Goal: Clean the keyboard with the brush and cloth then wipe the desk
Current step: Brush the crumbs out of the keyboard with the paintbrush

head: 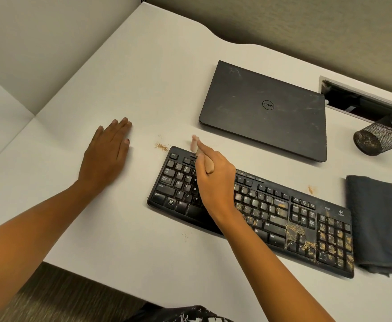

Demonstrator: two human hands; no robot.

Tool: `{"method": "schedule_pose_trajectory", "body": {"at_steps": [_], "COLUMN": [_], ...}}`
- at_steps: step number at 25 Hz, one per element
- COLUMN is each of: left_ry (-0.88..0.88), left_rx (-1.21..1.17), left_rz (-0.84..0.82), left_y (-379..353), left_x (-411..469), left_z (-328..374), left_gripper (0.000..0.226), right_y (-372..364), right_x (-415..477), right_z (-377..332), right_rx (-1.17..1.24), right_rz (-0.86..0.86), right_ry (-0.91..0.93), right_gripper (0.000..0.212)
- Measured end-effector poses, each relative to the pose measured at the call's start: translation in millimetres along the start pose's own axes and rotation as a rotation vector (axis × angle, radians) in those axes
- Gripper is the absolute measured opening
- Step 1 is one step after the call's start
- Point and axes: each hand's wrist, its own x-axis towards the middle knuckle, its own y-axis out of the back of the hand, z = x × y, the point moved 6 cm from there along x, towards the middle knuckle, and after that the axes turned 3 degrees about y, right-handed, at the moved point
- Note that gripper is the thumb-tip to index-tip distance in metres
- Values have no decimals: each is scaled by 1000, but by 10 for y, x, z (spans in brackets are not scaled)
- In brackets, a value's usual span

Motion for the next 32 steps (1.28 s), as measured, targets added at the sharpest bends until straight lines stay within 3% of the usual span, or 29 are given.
{"method": "schedule_pose_trajectory", "body": {"at_steps": [7,11,15,18,22,26,30,32], "left_ry": [5,6,-4,3,5,1,-2,-5], "left_rx": [-1,1,13,14,13,13,11,24], "left_rz": [-1,4,4,9,5,7,7,9], "left_y": [5,5,-5,4,4,13,9,9], "left_x": [-4,-7,2,-3,-5,-5,-4,-11], "left_z": [9,20,10,22,14,23,22,26], "left_gripper": [54,56,57,57,57,57,57,57], "right_y": [136,211,191,230,148,125,129,79], "right_x": [-76,21,44,48,41,39,-55,-35], "right_z": [83,36,-2,-103,-151,-49,-70,-72], "right_rx": [96,-22,-55,-252,-114,-281,-116,-156], "right_rz": [43,79,-51,-8,-114,-61,-107,-132], "right_ry": [-86,-29,-19,100,106,120,143,100], "right_gripper": [24,27,26,31,30,36,36,36]}}
